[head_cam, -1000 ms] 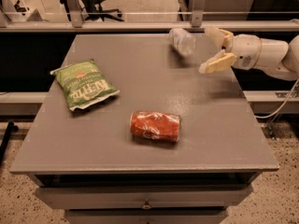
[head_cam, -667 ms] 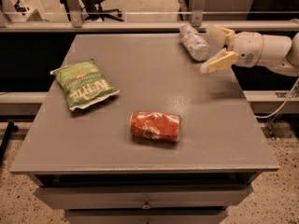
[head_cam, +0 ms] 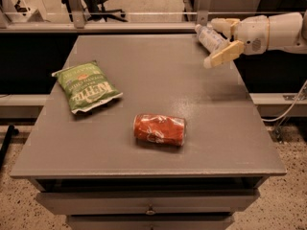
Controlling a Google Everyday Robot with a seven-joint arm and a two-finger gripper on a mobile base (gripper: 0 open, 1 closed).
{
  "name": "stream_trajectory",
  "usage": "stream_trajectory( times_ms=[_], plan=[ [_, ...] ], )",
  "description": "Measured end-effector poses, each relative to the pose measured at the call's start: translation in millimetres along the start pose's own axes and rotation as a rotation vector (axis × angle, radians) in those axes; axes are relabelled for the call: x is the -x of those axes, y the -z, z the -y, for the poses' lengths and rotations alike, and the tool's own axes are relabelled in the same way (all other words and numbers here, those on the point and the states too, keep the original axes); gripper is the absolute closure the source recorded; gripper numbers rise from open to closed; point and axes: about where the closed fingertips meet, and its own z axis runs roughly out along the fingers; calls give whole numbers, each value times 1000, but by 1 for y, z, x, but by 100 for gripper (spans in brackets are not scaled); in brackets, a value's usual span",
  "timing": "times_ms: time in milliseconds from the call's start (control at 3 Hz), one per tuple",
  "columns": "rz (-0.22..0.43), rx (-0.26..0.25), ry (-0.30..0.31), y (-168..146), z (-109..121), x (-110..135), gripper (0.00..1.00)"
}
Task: Place blue plastic bottle upright
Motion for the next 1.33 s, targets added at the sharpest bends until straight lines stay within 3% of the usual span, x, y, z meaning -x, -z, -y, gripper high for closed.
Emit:
stream_trajectory(
  times_ms=[333,667,1333],
  plan=[
    [-117,-28,-7,-2,10,0,0],
    [-256,-102,-41,-3,25,-4,0],
    [-506,-362,-217,1,79,-17,0]
  ],
)
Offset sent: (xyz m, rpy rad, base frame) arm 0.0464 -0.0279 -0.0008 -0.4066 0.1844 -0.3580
